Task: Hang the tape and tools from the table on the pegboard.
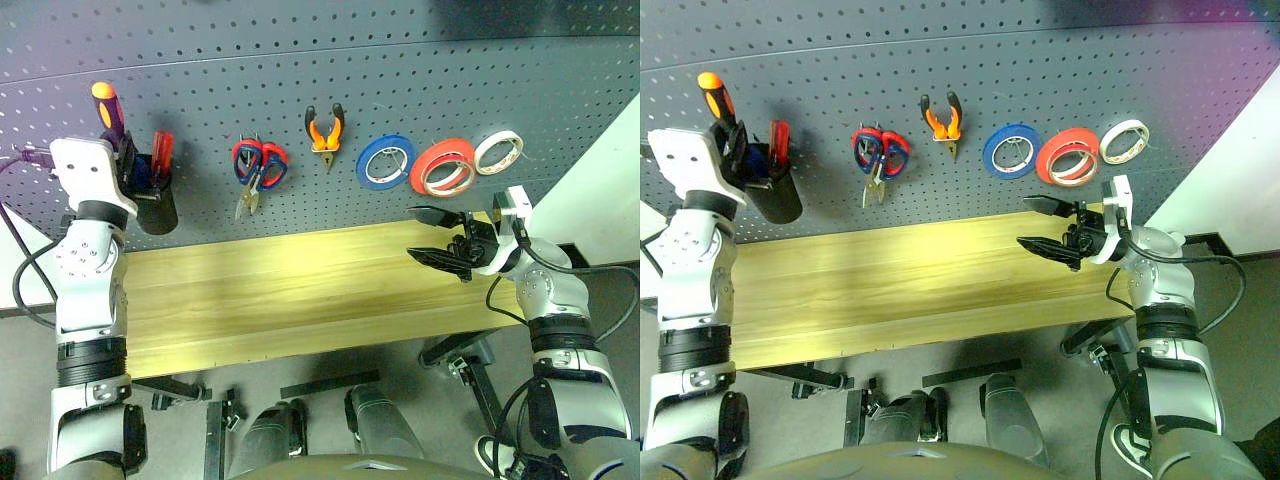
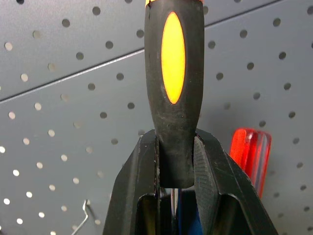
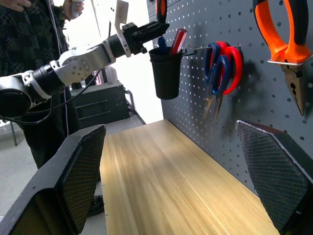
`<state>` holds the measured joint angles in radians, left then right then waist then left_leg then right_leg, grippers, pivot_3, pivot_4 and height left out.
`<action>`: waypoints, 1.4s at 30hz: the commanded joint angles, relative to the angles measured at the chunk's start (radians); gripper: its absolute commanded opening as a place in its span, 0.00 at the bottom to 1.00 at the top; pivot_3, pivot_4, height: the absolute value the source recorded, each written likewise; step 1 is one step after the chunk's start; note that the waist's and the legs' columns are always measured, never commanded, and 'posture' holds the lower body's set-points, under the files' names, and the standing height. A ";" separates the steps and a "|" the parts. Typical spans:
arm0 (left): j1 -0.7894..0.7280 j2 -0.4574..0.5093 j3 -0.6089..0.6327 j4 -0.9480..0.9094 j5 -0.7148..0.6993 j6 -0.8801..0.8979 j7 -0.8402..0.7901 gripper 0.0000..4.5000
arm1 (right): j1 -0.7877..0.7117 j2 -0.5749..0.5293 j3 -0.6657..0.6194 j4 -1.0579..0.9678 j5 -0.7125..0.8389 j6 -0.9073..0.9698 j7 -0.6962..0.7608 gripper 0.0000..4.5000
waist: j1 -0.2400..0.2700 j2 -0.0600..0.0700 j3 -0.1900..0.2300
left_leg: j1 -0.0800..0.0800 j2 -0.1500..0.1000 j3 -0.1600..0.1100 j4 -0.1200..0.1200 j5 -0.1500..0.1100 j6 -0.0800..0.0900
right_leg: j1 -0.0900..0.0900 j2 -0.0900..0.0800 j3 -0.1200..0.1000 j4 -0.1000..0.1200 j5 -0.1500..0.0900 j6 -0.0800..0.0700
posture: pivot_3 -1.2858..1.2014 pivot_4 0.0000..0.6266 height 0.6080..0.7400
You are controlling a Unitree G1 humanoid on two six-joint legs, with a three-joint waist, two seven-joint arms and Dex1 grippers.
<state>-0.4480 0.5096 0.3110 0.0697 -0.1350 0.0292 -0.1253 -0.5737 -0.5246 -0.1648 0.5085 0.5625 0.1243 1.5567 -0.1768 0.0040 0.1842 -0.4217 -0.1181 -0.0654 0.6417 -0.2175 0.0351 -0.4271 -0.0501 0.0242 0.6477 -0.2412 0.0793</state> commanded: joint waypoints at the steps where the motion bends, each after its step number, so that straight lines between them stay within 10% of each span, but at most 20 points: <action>1: -0.022 0.019 0.030 -0.049 0.002 0.001 0.011 0.13 | -0.012 0.001 -0.013 -0.033 0.013 -0.002 -0.004 1.00 | 0.000 0.000 0.000 | 0.000 0.000 0.000 0.000 0.000 0.000 | 0.000 0.000 0.000 0.000 0.000 0.000 | 0.42 0.31 1.00; 18: 0.031 -0.025 0.044 0.072 -0.049 -0.001 -0.027 0.13 | -0.008 0.001 -0.014 -0.036 0.014 -0.002 -0.013 1.00 | 0.001 -0.001 0.001 | -0.002 0.000 0.000 0.000 0.000 0.000 | -0.002 0.000 0.000 -0.001 0.000 0.000 | 0.42 0.32 1.00; 30: 0.037 -0.013 0.048 0.053 -0.043 -0.031 -0.027 0.98 | -0.009 0.002 -0.014 -0.034 0.015 -0.006 -0.010 1.00 | 0.011 0.000 0.001 | -0.002 0.000 0.000 0.000 0.000 0.000 | -0.002 -0.001 0.000 -0.001 0.000 0.000 | 0.42 0.32 1.00; 42: 0.037 -0.009 0.023 -0.114 -0.016 -0.027 -0.031 0.99 | -0.045 0.015 -0.011 0.013 0.006 -0.026 0.000 1.00 | 0.029 -0.001 0.001 | -0.002 0.000 0.001 -0.002 0.000 0.000 | -0.002 -0.001 0.000 -0.002 0.000 0.000 | 0.43 0.28 1.00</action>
<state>-0.4003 0.4877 0.3269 0.0176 -0.1593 0.0115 -0.1656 -0.5931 -0.5160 -0.1648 0.5216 0.5622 0.1162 1.5486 -0.1477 0.0035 0.1856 -0.4241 -0.1181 -0.0649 0.6396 -0.2178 0.0355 -0.4292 -0.0508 0.0240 0.6457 -0.2412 0.0793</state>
